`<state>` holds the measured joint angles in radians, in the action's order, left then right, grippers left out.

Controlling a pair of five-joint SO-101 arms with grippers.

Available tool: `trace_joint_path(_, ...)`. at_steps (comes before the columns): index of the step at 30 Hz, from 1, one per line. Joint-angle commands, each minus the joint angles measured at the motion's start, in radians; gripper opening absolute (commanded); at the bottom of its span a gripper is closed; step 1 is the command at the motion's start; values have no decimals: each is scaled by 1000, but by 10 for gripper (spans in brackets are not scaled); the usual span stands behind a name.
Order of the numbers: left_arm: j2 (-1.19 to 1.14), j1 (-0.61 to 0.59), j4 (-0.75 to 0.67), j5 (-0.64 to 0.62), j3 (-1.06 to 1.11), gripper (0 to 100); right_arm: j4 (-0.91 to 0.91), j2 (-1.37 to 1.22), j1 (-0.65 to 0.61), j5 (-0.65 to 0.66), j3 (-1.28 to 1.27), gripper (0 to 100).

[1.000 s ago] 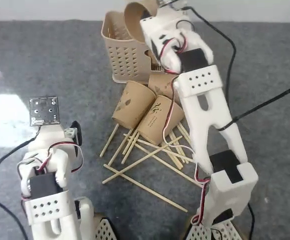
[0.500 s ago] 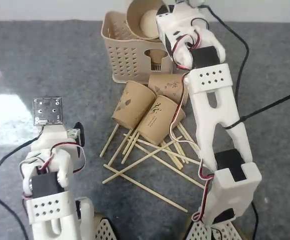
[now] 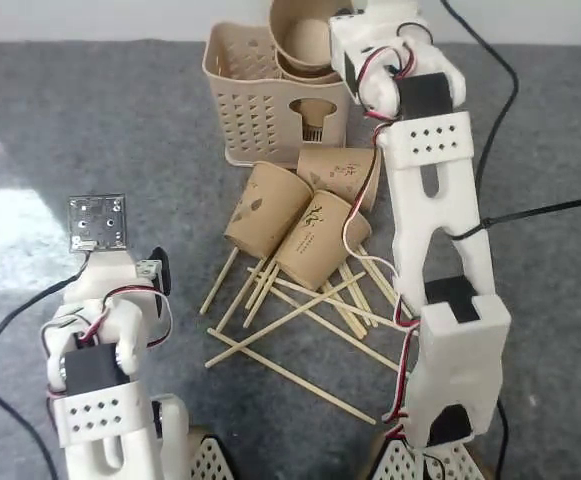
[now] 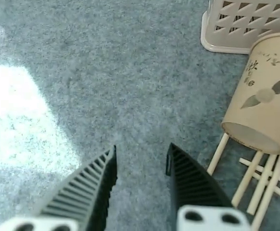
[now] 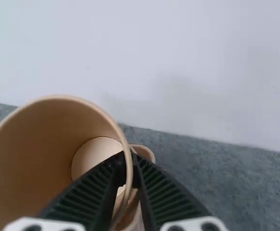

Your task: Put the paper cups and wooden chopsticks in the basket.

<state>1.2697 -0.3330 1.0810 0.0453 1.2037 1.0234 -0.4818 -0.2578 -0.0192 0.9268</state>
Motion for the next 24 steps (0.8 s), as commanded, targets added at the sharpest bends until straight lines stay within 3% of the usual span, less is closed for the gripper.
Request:
trace_joint_path(1, 23, 6, -15, -11, -12, 160, 53, -2, 27, -20, 115, 7)
trace_joint_path(6, 23, 6, -15, -11, -12, 160, 90, -35, 33, -18, 166, 17)
trace_joint_path(13, 23, 8, -34, -9, 5, 160, 124, -44, 27, -15, 172, 270)
trace_joint_path(19, 23, 8, -51, -9, 18, 160, 229, 28, 25, -15, 244, 213)
trace_joint_path(24, 23, 8, -49, -9, 18, 160, 535, 117, -2, -17, 324, 187)
